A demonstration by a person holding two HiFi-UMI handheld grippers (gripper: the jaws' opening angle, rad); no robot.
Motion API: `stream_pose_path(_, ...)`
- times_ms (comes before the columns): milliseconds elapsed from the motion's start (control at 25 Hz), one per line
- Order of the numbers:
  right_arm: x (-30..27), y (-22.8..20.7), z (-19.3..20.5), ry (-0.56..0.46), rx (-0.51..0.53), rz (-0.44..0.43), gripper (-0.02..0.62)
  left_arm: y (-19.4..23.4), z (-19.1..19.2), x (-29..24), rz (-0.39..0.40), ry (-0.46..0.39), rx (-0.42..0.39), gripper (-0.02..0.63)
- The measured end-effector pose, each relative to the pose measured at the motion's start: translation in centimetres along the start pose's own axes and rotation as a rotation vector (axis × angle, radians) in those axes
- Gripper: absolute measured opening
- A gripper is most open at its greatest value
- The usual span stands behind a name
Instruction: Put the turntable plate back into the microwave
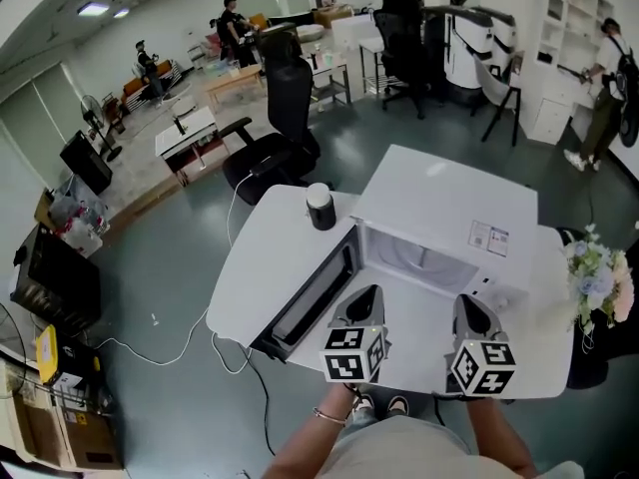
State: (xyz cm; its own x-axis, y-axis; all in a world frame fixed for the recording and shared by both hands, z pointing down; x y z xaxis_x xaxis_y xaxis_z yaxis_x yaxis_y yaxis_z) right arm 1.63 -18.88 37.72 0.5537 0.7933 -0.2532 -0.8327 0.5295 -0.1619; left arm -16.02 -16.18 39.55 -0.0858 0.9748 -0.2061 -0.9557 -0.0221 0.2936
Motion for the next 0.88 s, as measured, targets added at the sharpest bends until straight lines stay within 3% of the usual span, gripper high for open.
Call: stream_pose_path(880,0.80,-0.31,-0.97,-0.042,-0.033,0.039,0.009,-0.16,-0.27,0.26,0.006,0.011,-0.001,-0.001)
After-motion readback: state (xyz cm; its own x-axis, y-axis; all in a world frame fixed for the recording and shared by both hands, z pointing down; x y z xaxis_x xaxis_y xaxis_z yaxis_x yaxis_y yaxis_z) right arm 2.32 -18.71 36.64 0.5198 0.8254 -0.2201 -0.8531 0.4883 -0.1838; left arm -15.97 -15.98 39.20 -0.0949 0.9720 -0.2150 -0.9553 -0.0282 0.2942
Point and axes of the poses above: the fingertips, and each gripper's own axes: x backward along the fingers, y to its left, z out of its underside, the point moved 1 cm from there along x, backward along the fingers, and after that the axes turned 3 degrees about -y, right-handed, at the moved point
